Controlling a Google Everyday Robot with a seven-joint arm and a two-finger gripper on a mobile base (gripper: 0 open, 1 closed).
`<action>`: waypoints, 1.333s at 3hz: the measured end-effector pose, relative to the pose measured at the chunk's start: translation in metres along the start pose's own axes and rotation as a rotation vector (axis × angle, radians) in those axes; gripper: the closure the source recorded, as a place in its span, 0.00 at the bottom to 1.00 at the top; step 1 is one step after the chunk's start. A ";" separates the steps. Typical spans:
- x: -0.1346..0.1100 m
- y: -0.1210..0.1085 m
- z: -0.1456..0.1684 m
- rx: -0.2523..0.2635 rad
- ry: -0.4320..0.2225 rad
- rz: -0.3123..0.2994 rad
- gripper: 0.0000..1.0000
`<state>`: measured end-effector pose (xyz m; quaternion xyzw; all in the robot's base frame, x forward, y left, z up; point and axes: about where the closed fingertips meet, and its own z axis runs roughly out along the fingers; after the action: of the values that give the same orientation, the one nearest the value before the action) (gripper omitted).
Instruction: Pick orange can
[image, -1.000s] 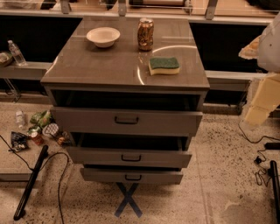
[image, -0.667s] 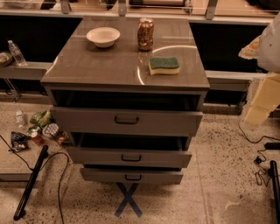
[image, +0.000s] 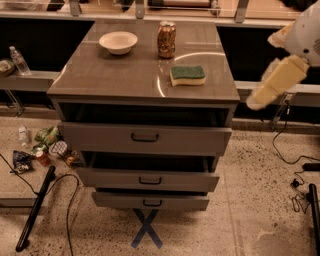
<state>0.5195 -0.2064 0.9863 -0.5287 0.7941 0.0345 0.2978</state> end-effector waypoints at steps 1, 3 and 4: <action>-0.028 -0.058 0.029 0.058 -0.182 0.104 0.00; -0.081 -0.118 0.059 0.195 -0.369 0.173 0.00; -0.084 -0.121 0.066 0.190 -0.378 0.177 0.00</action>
Offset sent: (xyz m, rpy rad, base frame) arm 0.2190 0.0652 0.0352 0.4939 -0.3762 -0.2076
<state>0.6742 -0.1660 1.0067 -0.4109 0.7670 0.0841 0.4855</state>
